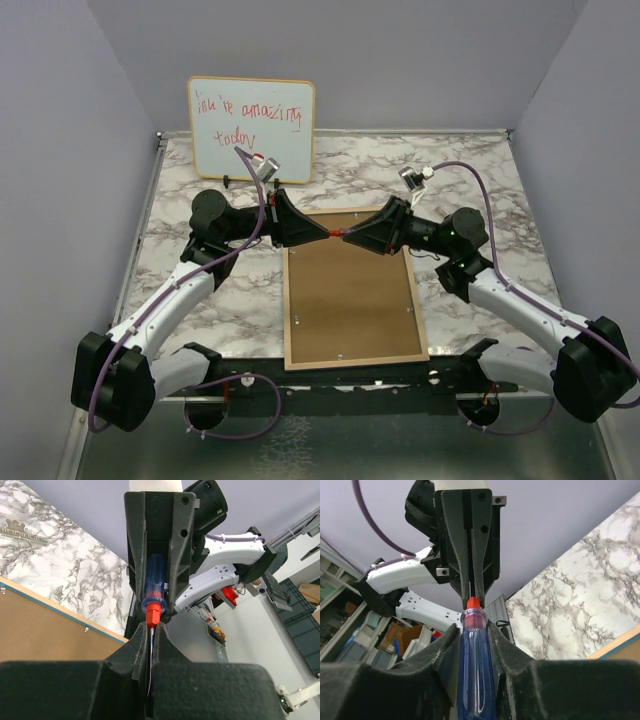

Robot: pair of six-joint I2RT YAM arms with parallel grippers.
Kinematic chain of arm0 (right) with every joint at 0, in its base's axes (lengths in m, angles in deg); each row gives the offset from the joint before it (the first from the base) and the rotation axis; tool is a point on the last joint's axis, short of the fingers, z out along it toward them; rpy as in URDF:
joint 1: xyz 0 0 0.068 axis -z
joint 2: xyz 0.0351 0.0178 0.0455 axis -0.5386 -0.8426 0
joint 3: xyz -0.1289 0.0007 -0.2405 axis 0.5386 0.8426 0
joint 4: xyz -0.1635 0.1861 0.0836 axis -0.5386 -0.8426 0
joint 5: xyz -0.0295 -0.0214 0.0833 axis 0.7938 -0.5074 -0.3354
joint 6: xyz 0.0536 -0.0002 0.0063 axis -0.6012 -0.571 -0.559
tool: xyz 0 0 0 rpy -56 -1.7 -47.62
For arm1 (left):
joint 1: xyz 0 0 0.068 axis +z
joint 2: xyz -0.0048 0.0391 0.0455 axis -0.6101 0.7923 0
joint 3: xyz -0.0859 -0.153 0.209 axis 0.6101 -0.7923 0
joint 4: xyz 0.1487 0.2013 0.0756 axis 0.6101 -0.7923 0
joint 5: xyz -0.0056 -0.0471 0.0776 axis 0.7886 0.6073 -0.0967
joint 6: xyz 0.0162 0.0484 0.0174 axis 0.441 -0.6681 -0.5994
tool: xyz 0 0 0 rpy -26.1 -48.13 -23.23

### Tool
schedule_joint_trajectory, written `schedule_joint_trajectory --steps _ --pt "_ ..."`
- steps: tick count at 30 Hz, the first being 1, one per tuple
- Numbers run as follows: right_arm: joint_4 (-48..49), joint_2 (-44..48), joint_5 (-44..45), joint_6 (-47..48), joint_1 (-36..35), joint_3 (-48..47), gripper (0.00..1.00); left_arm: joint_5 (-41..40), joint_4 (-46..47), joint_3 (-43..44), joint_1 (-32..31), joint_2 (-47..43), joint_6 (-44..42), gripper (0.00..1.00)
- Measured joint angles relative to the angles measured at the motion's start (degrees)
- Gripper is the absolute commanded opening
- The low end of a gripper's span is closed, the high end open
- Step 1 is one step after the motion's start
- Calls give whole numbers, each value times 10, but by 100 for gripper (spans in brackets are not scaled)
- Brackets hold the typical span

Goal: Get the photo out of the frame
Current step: Adjust the screwdriver.

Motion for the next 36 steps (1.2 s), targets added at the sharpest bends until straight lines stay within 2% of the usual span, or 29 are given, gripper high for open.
schedule_joint_trajectory --steps 3,6,14,22,25,26,27,28,31,33,36 --pt "0 -5 -3 -1 2 0 28 2 3 0 0 0 0 0" --pt "5 -11 -5 -5 3 -1 38 2 2 0 0 0 0 0" --pt "19 -16 -6 -13 3 -1 40 2 2 0 0 3 0 0" --pt "35 -33 -8 -24 4 -1 3 4 2 0 1 4 0 0" --pt "38 -35 -8 -26 4 -1 1 4 2 0 1 4 0 1" --pt "38 -35 -9 -26 4 -1 0 4 2 0 1 4 0 15" --pt "38 -35 -8 -26 4 -1 1 4 2 0 1 4 0 39" --pt "36 -35 -8 -24 4 -1 1 4 2 0 1 5 0 53" --pt "10 -30 -2 -12 4 -4 1 3 4 0 1 13 1 85" --pt "-41 -21 14 7 3 -12 1 -2 2 -2 5 22 1 94" --pt "-143 -2 61 45 3 -31 1 -14 -12 -7 32 34 1 98"
